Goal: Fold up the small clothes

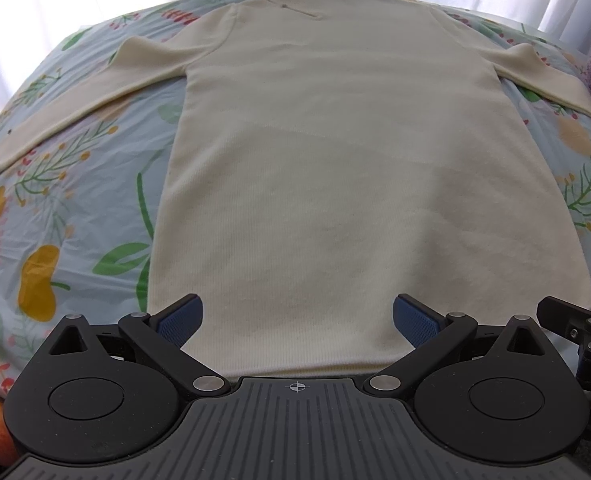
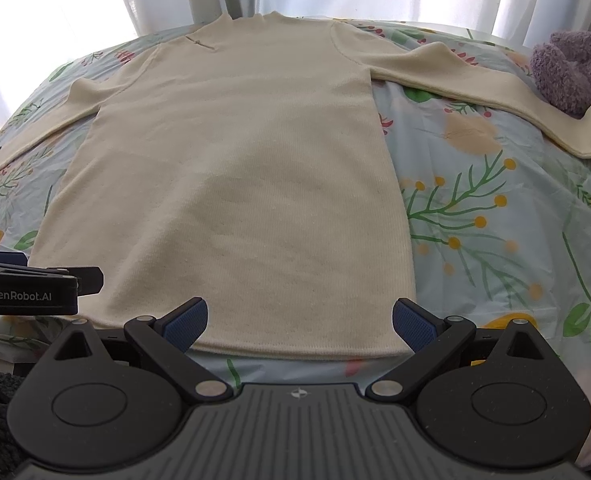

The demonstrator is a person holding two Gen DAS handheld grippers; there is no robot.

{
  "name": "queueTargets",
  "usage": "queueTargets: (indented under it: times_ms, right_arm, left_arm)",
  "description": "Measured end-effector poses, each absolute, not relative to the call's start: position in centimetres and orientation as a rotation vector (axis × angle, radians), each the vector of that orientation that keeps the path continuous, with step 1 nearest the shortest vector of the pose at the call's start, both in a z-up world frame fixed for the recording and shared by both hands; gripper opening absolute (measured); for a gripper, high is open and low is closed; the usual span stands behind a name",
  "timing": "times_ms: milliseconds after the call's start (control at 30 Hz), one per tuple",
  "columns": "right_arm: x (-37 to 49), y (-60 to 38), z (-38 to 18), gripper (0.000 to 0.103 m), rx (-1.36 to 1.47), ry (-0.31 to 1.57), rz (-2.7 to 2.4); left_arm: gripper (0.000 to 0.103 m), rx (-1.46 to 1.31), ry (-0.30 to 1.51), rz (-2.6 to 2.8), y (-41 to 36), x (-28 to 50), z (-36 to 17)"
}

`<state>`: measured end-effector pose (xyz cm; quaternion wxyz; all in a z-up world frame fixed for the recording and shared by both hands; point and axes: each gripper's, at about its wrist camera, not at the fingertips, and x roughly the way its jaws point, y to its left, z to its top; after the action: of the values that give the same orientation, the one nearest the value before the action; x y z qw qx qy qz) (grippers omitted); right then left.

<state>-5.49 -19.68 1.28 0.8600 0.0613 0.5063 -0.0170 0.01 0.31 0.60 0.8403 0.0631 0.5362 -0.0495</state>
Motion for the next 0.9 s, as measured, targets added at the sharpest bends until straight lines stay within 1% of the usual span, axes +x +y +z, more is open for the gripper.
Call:
queueTargets:
  times_ms: [900]
  right_arm:
    - [-5.39,-19.48,1.43,0.099,0.13,1.057,-0.03]
  left_arm:
    - [0.103,0.132,1.14,-0.097,0.61,0.11,0.67]
